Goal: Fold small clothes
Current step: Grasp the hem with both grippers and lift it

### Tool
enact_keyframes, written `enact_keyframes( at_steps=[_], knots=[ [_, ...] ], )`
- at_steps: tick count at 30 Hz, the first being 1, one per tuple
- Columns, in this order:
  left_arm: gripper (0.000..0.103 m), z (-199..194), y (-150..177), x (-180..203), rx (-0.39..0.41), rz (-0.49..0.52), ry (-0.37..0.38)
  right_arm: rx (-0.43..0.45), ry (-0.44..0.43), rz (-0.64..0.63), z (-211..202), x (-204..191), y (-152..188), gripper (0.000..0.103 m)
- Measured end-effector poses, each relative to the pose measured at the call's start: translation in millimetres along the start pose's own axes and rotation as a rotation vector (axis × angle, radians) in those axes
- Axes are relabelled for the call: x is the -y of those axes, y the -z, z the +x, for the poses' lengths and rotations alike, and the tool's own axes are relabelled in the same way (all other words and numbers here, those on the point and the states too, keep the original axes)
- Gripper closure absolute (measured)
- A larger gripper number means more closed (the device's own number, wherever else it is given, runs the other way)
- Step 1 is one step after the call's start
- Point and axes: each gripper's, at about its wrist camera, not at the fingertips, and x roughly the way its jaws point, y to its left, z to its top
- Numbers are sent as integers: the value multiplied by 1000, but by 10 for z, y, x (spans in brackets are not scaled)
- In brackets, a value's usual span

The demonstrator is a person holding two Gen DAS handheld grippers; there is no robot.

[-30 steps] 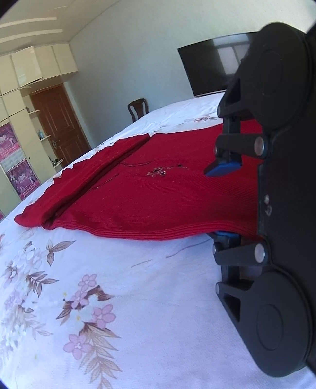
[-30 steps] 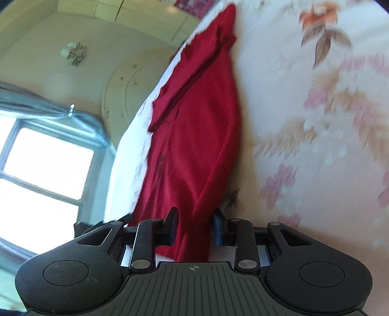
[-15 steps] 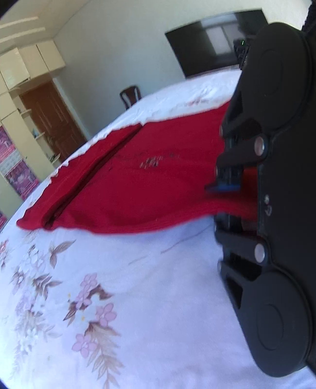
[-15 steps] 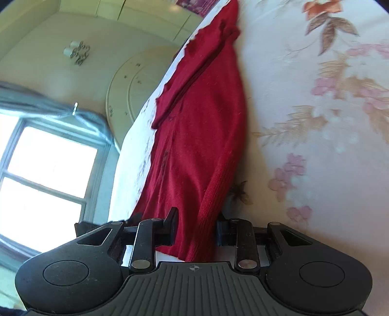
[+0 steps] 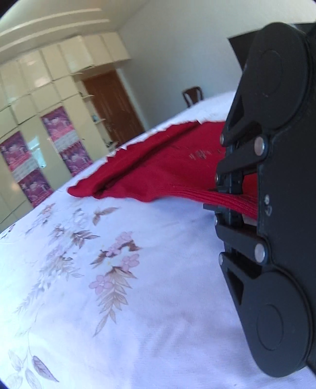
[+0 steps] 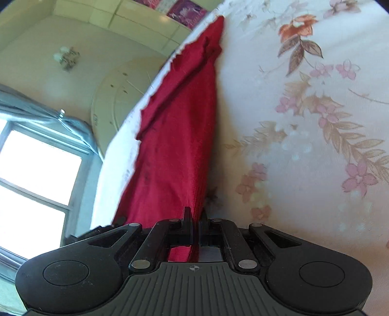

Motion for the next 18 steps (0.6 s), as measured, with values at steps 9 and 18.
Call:
enact_keyframes(
  at_steps=[9, 18],
  knots=[
    [101, 95, -666, 892, 94, 87, 44, 183, -19, -135, -129, -739, -729, 100],
    [101, 1413, -1838, 1433, 44, 195, -23, 297, 79, -41, 478, -802, -2192, 100]
  ],
)
